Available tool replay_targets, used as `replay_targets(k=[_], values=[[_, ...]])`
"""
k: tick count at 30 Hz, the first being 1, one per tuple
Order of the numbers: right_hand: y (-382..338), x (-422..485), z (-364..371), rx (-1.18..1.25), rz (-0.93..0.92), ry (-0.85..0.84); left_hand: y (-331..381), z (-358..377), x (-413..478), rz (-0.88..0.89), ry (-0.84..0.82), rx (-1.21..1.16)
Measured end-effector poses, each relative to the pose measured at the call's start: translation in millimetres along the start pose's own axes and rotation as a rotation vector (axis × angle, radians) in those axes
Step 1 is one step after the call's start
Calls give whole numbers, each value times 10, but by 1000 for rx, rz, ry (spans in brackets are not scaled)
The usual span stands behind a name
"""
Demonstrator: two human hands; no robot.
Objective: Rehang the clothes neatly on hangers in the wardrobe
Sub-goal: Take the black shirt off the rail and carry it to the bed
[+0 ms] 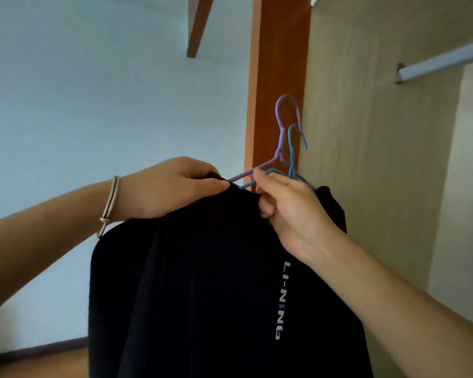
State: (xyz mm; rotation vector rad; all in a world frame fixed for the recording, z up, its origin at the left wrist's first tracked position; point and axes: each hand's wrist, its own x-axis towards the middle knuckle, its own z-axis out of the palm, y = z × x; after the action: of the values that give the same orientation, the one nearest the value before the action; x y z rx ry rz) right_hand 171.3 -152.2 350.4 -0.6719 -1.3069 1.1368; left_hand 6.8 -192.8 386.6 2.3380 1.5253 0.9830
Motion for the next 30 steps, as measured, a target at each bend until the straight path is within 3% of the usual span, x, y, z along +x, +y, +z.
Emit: replay_targets(k=[6, 13, 21, 24, 26, 30], values=[[357, 38, 913, 203, 169, -304, -558, -528, -599, -202, 52, 209], [919, 295, 2037, 0, 112, -545, -1471, -902, -858, -376, 149, 562], [1463, 957, 2987, -176, 87, -720, -2652, -1278, -753, -385, 362, 660], [1546, 1270, 3093, -279, -9, -851, -3041, -1469, -693, -364, 432, 726], [1640, 1490, 3085, -298, -113, -798, -3275, -1585, -669, -370, 472, 744], [2041, 2010, 3057, -422, -291, -434, -3690, -1787, -583, -364, 529, 770]])
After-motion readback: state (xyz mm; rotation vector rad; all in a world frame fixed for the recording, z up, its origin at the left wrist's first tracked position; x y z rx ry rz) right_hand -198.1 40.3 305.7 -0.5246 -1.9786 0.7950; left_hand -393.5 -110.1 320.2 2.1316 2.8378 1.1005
